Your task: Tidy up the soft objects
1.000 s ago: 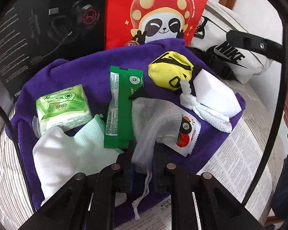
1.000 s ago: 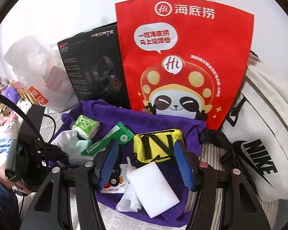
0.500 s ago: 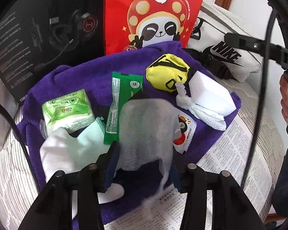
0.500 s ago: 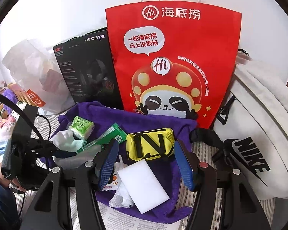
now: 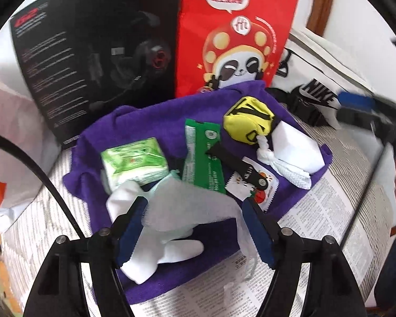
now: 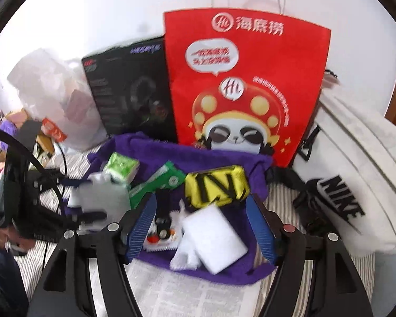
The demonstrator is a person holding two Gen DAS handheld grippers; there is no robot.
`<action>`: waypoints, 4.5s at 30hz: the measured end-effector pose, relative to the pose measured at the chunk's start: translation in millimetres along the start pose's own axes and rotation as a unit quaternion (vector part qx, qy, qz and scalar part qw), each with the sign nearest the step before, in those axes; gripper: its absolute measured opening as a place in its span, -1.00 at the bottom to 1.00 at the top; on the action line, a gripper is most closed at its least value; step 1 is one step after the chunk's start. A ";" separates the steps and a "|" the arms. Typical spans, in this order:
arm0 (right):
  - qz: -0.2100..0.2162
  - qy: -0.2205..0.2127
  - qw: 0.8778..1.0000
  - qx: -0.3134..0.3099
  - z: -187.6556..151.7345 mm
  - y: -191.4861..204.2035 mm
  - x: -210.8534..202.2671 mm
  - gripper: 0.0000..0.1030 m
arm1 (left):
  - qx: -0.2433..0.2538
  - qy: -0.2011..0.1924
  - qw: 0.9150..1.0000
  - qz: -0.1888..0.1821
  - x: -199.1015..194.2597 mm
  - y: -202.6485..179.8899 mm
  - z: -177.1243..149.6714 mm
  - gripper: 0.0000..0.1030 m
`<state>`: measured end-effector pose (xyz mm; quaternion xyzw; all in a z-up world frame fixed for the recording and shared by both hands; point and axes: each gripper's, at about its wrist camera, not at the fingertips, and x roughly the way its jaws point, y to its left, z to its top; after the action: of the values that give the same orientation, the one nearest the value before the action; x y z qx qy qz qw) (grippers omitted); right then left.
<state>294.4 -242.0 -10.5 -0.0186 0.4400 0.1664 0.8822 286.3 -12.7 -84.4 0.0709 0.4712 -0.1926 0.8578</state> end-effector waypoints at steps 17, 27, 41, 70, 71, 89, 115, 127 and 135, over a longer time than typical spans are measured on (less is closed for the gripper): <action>0.017 0.043 0.999 0.007 -68.1 38.0 -31.0 0.54 | -0.038 0.006 0.989 0.140 -17.5 17.0 6.4 0.69; 0.026 0.050 0.998 0.034 -92.0 48.8 -42.9 0.57 | -0.077 -0.025 0.989 0.127 -68.9 -7.6 -42.0 0.69; -0.022 0.023 0.999 0.039 -122.4 72.6 -106.2 0.99 | -0.114 -0.074 0.976 0.171 -144.3 -100.1 -112.5 1.00; -0.073 0.016 0.996 0.056 -146.4 65.7 -142.6 0.99 | -0.137 -0.084 0.971 0.176 -169.8 -126.5 -142.0 1.00; -0.074 0.015 0.996 0.056 -146.8 65.8 -143.3 0.99 | -0.137 -0.084 0.971 0.175 -170.4 -126.2 -142.7 1.00; -0.075 0.007 0.996 0.054 -148.6 69.4 -153.2 0.99 | -0.141 -0.078 0.974 0.161 -171.0 -127.6 -148.6 1.00; -0.076 0.004 0.995 0.059 -147.2 68.7 -154.4 0.99 | -0.128 -0.069 0.973 0.177 -168.0 -124.6 -146.1 1.00; -0.080 0.003 0.995 0.060 -145.9 67.9 -154.4 0.99 | -0.127 -0.072 0.974 0.176 -170.1 -124.2 -147.1 1.00; -0.082 0.004 0.995 0.057 -146.4 70.8 -153.0 0.99 | -0.118 -0.079 0.975 0.170 -171.4 -126.2 -146.2 1.00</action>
<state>74.4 -243.9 27.7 -0.0048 0.4493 0.0676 0.8908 39.3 -38.7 -13.4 0.0330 0.4027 0.0084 0.9147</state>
